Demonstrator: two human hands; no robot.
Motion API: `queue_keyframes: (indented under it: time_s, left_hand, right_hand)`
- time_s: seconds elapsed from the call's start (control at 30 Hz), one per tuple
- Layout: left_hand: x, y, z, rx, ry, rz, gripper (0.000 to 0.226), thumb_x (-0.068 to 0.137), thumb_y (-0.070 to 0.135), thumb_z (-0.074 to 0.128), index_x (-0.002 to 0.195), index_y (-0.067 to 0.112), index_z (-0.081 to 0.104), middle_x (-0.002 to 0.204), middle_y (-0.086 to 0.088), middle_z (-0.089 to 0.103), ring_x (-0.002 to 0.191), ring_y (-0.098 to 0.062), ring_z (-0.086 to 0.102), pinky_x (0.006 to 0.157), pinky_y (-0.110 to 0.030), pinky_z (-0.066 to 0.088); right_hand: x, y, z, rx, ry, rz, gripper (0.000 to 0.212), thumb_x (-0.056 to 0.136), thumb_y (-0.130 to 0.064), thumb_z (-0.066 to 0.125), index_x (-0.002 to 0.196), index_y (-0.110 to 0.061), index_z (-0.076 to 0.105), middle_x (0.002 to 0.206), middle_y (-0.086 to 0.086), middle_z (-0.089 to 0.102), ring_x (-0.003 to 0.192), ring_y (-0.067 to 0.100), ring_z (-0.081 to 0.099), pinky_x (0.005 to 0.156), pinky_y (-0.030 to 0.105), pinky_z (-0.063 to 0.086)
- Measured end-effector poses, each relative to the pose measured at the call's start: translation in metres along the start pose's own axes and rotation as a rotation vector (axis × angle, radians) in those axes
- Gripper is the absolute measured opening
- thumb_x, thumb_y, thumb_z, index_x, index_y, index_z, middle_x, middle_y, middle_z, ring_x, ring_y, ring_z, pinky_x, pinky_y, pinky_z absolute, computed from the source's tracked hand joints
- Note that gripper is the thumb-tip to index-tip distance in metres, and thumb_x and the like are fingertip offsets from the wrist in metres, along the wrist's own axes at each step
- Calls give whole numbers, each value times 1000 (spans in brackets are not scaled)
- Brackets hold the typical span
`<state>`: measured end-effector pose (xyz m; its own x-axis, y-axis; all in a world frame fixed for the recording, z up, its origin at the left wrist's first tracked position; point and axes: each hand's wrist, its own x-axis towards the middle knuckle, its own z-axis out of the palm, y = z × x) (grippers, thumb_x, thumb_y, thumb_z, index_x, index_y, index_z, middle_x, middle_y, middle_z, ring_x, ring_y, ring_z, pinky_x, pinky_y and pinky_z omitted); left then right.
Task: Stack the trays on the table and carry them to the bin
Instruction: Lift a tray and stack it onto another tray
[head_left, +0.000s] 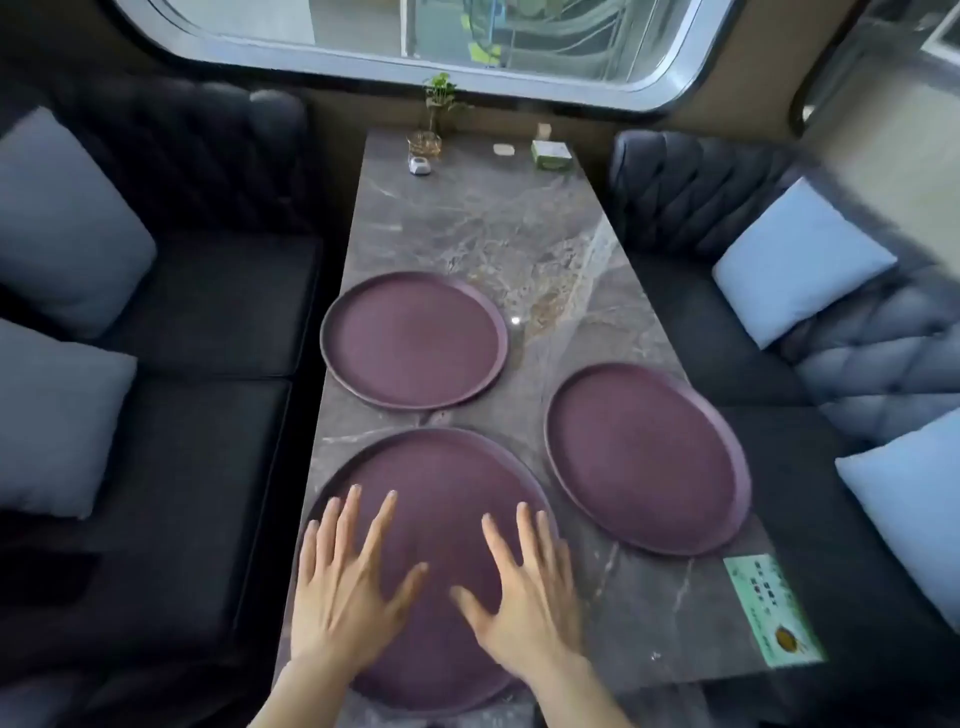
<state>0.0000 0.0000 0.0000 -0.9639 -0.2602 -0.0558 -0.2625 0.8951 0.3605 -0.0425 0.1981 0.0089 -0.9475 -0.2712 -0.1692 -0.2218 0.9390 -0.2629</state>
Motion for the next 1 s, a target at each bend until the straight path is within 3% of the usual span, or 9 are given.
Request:
queue_keyframes:
  time_s: [0.17, 0.27, 0.4, 0.53, 0.63, 0.73, 0.87, 0.93, 1.0]
  left_hand:
    - [-15, -13, 37, 37, -141, 1, 103, 68, 85, 47, 157, 43, 13, 168, -4, 10, 155, -28, 6, 122, -41, 1]
    - [-17, -14, 47, 52, -239, 3, 114, 60, 87, 46, 156, 46, -1, 169, -1, -4, 155, -28, -7, 123, -43, -2]
    - [-17, -7, 51, 110, -351, -24, 121, 56, 87, 48, 155, 46, -8, 167, -1, -15, 154, -31, -15, 123, -46, 4]
    - [-19, 4, 58, 129, -303, -18, 124, 48, 84, 57, 157, 43, 13, 169, -5, 6, 154, -35, 3, 121, -52, 18]
    - [-17, 16, 66, 185, -306, -1, 125, 42, 87, 56, 154, 40, 29, 165, -10, 23, 151, -39, 19, 115, -54, 30]
    - [-14, 30, 71, 206, -283, -11, 114, 44, 87, 57, 144, 32, 50, 151, -16, 48, 138, -45, 42, 100, -56, 46]
    - [8, 52, 58, 219, -204, -6, 67, 70, 76, 52, 107, 24, 71, 108, -9, 72, 103, -36, 66, 80, -47, 52]
    - [29, 71, 49, 157, -168, -30, 50, 79, 69, 52, 96, 25, 69, 90, 1, 72, 87, -30, 68, 71, -42, 51]
    - [52, 97, 42, -30, -140, -103, 37, 83, 63, 56, 98, 31, 66, 91, 11, 70, 87, -22, 69, 70, -37, 53]
  right_hand:
    - [-10, 11, 39, -63, -122, 4, 96, 71, -84, 37, 154, -41, 13, 165, 9, 9, 152, 31, 8, 121, 51, 16]
    - [-13, 20, 49, -91, -101, 10, 95, 66, -82, 44, 149, -36, 33, 159, 11, 31, 144, 32, 33, 114, 49, 33]
    - [-17, 35, 55, -85, -62, -9, 94, 64, -78, 50, 147, -36, 37, 158, 7, 34, 144, 31, 35, 117, 41, 22]
    - [-19, 47, 50, -66, -68, -20, 94, 69, -76, 50, 151, -37, 28, 162, 5, 22, 149, 29, 22, 118, 42, 9]
    - [-20, 59, 45, -49, -91, 0, 92, 70, -74, 50, 152, -40, 23, 164, 2, 16, 151, 27, 15, 122, 40, 17]
    - [-19, 67, 40, -51, -96, 14, 86, 70, -72, 51, 147, -38, 35, 161, 2, 27, 148, 27, 25, 117, 41, 29]
    - [-2, 77, 17, 103, 45, 91, 48, 81, -63, 50, 111, -31, 71, 114, -7, 70, 109, 17, 65, 87, 29, 53]
    - [12, 93, -5, 232, 121, 158, 34, 86, -55, 52, 94, -29, 72, 86, -9, 71, 80, 12, 66, 67, 28, 52]
    - [27, 121, -25, 310, 214, 261, 30, 85, -48, 57, 76, -22, 67, 69, -7, 69, 65, 12, 63, 56, 30, 47]
